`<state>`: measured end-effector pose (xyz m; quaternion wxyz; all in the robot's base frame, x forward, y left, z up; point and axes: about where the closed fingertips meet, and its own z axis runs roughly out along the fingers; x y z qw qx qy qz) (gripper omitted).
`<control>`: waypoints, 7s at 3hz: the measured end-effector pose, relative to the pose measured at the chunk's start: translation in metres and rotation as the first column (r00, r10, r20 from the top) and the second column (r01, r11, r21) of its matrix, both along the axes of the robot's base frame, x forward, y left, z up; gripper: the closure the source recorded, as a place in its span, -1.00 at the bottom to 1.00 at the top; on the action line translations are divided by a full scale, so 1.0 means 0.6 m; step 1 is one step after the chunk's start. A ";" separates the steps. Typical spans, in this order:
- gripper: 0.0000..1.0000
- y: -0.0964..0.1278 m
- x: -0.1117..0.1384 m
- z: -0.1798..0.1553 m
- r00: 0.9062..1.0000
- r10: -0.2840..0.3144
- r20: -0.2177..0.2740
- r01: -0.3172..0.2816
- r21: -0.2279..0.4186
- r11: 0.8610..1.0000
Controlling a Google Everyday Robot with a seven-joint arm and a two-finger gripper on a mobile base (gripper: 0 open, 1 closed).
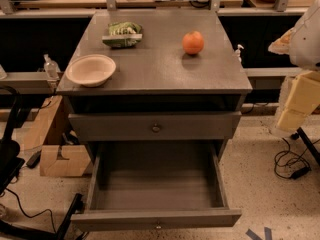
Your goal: Place orange into middle drawer
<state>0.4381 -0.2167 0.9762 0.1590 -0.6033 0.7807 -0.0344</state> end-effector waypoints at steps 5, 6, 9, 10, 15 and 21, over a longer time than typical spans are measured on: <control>-1.00 -0.075 0.234 0.009 0.901 -0.235 0.365 0.085 0.381 0.921; -1.00 -0.077 0.321 0.021 0.855 -0.336 0.396 0.086 0.531 0.843; -1.00 0.022 0.437 -0.046 0.891 -0.291 0.350 0.002 0.636 0.772; -1.00 0.064 0.504 -0.077 0.899 -0.272 0.342 -0.026 0.663 0.748; -0.34 0.116 0.695 -0.219 0.892 -0.398 0.214 0.125 0.729 0.673; 1.00 0.137 0.685 -0.133 0.902 -0.346 0.257 0.037 0.754 0.656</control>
Offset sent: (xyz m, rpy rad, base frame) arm 0.0505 -0.0112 0.0001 0.0725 -0.2475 -0.0299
